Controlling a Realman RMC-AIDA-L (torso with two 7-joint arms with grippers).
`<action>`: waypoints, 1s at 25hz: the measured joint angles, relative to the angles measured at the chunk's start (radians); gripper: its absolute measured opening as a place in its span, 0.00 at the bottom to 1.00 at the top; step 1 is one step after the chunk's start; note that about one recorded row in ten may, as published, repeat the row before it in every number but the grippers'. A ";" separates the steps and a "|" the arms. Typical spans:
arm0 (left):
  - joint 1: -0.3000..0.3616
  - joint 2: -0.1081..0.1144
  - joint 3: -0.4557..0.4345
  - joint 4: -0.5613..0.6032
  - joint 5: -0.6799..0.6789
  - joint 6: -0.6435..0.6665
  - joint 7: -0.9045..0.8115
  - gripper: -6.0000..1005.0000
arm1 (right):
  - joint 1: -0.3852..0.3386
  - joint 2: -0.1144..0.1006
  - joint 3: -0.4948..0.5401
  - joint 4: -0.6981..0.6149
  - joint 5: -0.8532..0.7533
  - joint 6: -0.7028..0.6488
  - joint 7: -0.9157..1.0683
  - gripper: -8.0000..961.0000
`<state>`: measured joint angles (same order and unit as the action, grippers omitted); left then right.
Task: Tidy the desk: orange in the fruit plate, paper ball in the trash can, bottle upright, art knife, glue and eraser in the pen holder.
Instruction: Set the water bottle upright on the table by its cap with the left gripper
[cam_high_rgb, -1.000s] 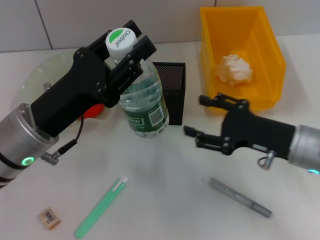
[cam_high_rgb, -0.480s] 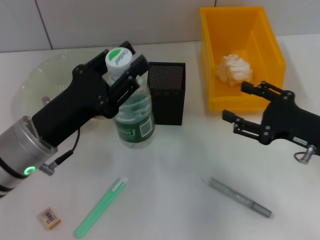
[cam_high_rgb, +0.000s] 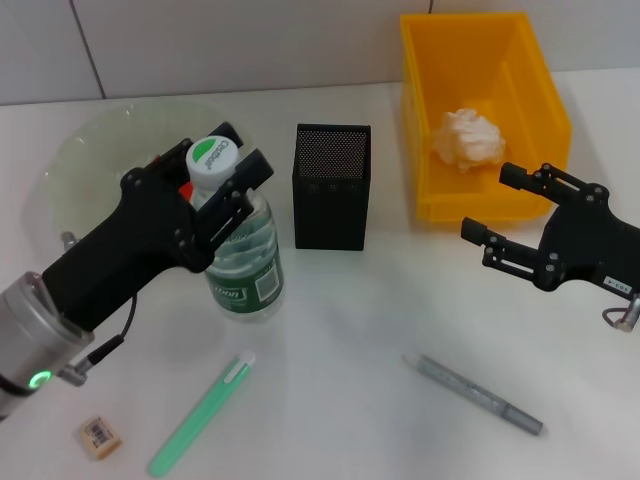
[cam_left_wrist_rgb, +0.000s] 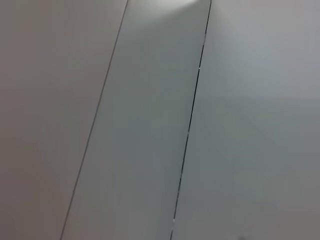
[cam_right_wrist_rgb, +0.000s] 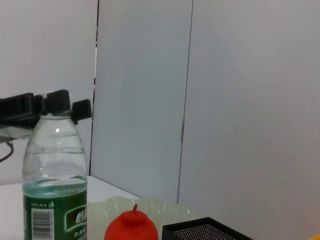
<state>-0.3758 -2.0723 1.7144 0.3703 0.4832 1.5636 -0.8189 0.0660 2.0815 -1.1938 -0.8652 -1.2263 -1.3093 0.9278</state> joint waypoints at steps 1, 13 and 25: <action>0.006 0.000 0.000 -0.002 0.000 0.000 0.010 0.45 | 0.000 0.000 0.000 0.001 0.000 0.000 0.000 0.80; 0.078 0.012 -0.035 -0.007 -0.003 0.001 0.115 0.45 | 0.000 0.001 -0.008 0.007 -0.003 -0.002 0.000 0.80; 0.084 0.012 -0.097 -0.069 -0.004 -0.012 0.191 0.45 | 0.000 0.003 -0.011 0.010 0.000 -0.004 0.005 0.80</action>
<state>-0.2919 -2.0604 1.6169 0.3014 0.4788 1.5512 -0.6279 0.0659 2.0845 -1.2044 -0.8556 -1.2260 -1.3131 0.9325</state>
